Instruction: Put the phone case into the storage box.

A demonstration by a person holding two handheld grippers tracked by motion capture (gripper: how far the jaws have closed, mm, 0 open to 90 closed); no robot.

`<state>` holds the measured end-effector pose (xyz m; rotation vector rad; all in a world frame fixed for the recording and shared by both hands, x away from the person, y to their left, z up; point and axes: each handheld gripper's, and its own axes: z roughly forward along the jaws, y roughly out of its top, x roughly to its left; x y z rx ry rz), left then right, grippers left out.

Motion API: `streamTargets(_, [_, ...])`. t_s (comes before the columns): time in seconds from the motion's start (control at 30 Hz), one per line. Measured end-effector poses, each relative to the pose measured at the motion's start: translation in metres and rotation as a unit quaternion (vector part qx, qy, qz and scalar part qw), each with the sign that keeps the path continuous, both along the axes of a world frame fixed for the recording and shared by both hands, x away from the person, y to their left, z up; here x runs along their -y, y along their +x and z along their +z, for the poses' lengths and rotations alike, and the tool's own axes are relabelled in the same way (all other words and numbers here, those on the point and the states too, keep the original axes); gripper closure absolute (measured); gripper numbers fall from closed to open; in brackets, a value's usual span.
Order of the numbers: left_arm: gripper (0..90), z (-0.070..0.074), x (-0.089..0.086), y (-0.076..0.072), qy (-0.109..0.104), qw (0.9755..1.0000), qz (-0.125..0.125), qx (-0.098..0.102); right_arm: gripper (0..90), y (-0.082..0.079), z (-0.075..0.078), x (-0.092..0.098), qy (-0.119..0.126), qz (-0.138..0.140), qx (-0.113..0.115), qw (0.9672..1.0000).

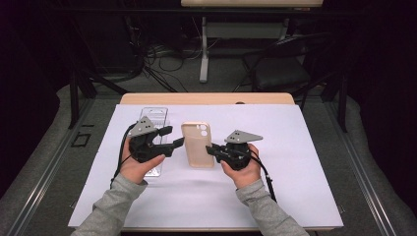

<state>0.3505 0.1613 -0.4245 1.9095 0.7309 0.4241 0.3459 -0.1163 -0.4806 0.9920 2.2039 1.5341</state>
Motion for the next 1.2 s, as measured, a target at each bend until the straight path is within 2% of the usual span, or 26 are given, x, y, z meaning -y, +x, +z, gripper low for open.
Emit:
streamTargets(0.03, [37.9,0.005,0.003,0.001,0.022,0.9997,0.003,0.012,81.1,-0.001,0.0,-0.001,-0.003,-0.002,0.004,1.0])
streamTargets(0.07, [37.9,0.007,0.005,0.002,0.034,0.9992,0.001,0.022,81.1,-0.001,0.0,-0.001,-0.003,-0.002,0.005,1.0])
streamTargets(0.1, [37.9,0.009,0.007,0.002,0.046,0.9985,0.001,0.029,81.1,-0.001,0.0,-0.001,-0.004,-0.003,0.007,1.0])
streamTargets(0.13, [38.0,0.009,0.007,0.002,0.046,0.9985,0.001,0.029,81.1,-0.001,0.0,-0.001,-0.004,-0.003,0.007,1.0])
streamTargets(0.17, [38.1,0.012,0.009,0.002,0.06,0.9975,0.003,0.036,81.1,-0.001,0.001,-0.001,-0.005,-0.005,0.009,0.9999])
streamTargets(0.2, [38.5,0.014,0.013,0.002,0.077,0.9959,0.005,0.047,81.1,-0.001,0.001,0.0,-0.003,-0.005,0.011,0.9999])
streamTargets(0.33, [39.8,0.022,0.023,0.001,0.121,0.9896,0.007,0.077,81.1,-0.001,0.002,0.001,-0.002,-0.008,0.013,0.9999])
streamTargets(0.5, [43.2,0.028,0.032,0.003,0.151,0.9844,0.0,0.09,81.1,-0.001,0.002,0.001,-0.004,-0.007,0.009,0.9999])
streamTargets(0.53, [45.3,0.029,0.034,0.004,0.161,0.9822,0.0,0.097,81.1,-0.001,0.001,0.0,-0.006,-0.007,0.012,0.9999])
streamTargets(0.8, [52.3,0.032,0.036,0.005,0.179,0.9784,0.001,0.105,81.1,-0.001,0.001,0.0,-0.006,-0.007,0.012,0.9999])
streamTargets(0.9, [56.4,0.032,0.036,0.005,0.183,0.978,-0.005,0.1,81.1,-0.002,0.001,-0.001,-0.004,-0.007,0.011,0.9999])
streamTargets(0.97, [58.2,0.031,0.037,0.005,0.18,0.9788,-0.005,0.098,81.1,-0.002,0.001,-0.001,-0.005,-0.006,0.01,0.9999])
streamTargets(1.2, [61.8,0.033,0.038,0.006,0.187,0.9772,-0.01,0.101,81.1,-0.003,0.002,-0.001,-0.006,-0.004,0.012,0.9999])
